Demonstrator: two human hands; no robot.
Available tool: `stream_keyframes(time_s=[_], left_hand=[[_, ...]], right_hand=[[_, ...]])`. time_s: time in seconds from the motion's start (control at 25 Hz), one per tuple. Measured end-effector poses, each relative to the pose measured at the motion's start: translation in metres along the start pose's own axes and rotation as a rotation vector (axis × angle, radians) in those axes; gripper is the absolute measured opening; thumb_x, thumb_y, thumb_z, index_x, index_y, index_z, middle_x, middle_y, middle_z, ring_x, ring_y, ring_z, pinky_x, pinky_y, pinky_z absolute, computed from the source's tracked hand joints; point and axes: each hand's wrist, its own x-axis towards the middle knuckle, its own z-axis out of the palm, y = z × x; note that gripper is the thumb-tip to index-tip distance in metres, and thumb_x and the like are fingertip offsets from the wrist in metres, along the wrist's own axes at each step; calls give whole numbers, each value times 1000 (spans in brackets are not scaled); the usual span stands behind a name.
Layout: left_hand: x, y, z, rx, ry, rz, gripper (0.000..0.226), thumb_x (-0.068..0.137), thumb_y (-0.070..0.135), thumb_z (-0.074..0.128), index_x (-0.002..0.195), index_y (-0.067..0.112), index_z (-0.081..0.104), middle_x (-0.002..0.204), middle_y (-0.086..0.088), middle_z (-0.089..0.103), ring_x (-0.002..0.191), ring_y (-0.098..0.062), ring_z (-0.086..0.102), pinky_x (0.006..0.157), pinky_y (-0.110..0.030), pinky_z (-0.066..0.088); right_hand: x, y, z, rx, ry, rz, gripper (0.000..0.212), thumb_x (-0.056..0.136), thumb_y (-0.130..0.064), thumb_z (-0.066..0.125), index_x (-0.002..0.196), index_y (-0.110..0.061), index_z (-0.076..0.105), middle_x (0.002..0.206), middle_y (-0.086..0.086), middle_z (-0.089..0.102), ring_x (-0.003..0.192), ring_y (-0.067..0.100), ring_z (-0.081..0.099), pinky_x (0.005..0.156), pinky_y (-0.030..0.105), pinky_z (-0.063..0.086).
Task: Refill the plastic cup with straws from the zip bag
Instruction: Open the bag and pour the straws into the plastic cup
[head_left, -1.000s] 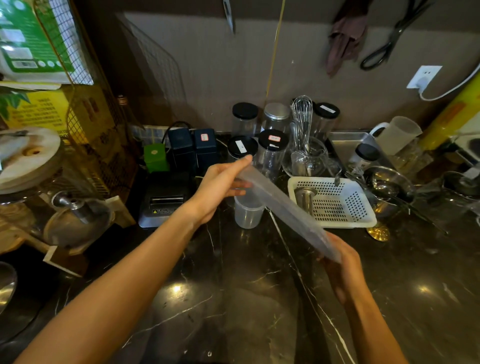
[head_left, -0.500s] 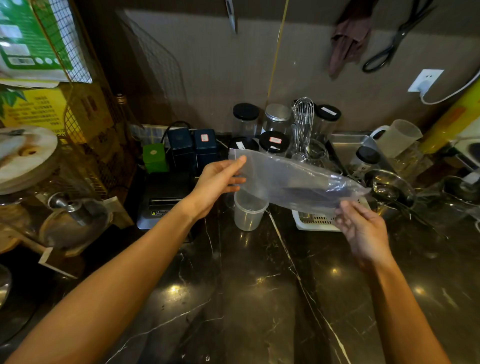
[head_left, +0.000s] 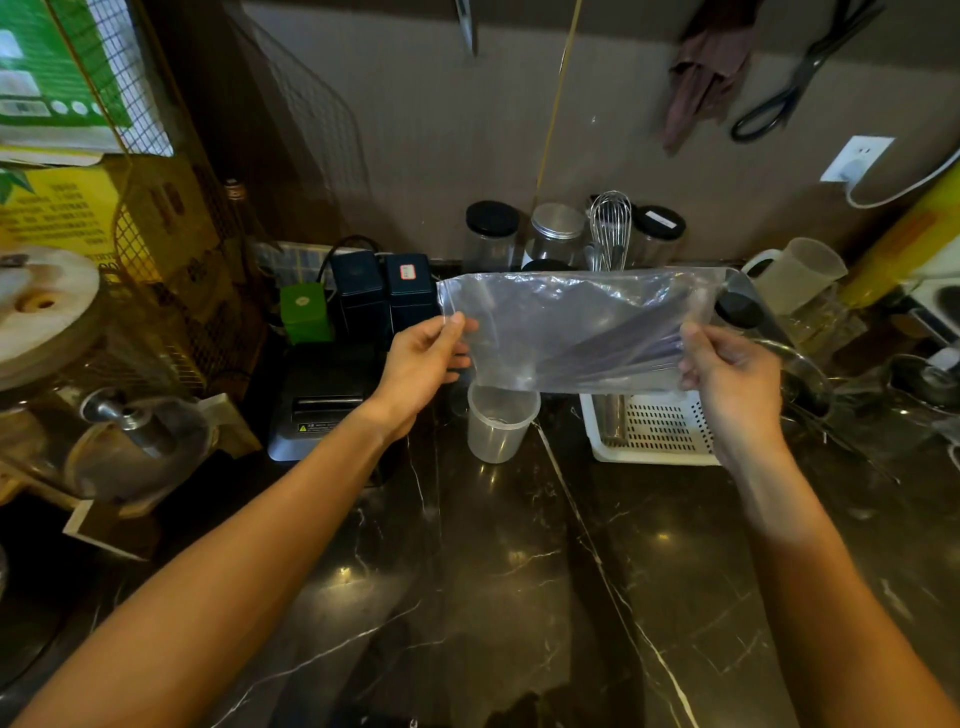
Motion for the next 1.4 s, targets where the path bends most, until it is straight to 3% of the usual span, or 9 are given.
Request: stream_keyframes(time_s=[0.16,0.36,0.52,0.72,0.92,1.04,1.12,1.28,1.4], left_hand=[[3,2,1,-7,-16,-4,35,106,37,50,120,15,73,114,-15,71,102,-22,71,86,-29,59],[2,-11,5,-6,-43,-83,36,106,38,48,120,14,72,117,-18,71,98,-20,69,86,-30,58],[-1,-23,4,0,-11,-152,37,107,39,46,117,15,72,114,-18,71,98,-22,68,84,-30,57],[-2,-32,4,-18,-11,-195,38,107,41,45,115,15,71,103,-8,71,96,-21,68,84,-31,56],[-3,-35,8,-39,-32,-205,39,107,40,45,116,11,71,107,-10,73,97,-20,69,85,-29,56],[-3,-38,11,-26,-37,-222,40,107,40,46,117,11,71,115,-16,72,99,-22,69,86,-31,56],[-3,-41,11,-30,-40,-234,40,106,41,47,116,12,72,117,-16,72,101,-23,69,90,-35,56],[-5,-45,8,-35,-38,-263,39,107,42,45,111,15,73,112,-10,73,110,-28,70,92,-35,56],[-7,-48,7,-35,-44,-259,40,106,44,46,110,16,74,114,-10,73,111,-28,70,97,-40,57]], right_hand=[[5,-17,-3,-25,11,-53,19,107,-33,59,99,-26,75,65,-10,63,60,1,55,66,23,48],[9,-21,0,-163,-28,-125,38,109,-31,53,93,-3,71,71,7,57,61,8,51,66,32,43],[14,-26,5,-275,-64,-200,39,110,-31,52,87,-6,70,72,4,61,63,12,53,63,29,42],[24,-29,14,-315,-98,-231,43,109,-34,52,75,-11,64,67,8,56,64,20,50,68,36,41],[28,-51,23,-373,-23,-287,40,109,-35,52,90,-6,73,81,17,69,72,24,59,69,37,46],[31,-65,30,-451,-51,-342,40,110,-35,51,83,-10,69,68,5,60,59,4,50,60,25,40],[34,-73,34,-474,-68,-362,41,109,-36,51,79,-13,67,63,-2,53,52,-1,46,53,15,36],[35,-83,39,-516,-59,-433,44,108,-36,52,83,-5,71,71,12,64,61,19,51,61,38,46],[31,-94,43,-493,-52,-479,43,107,-36,52,93,-3,75,82,17,72,74,33,65,70,46,53]])
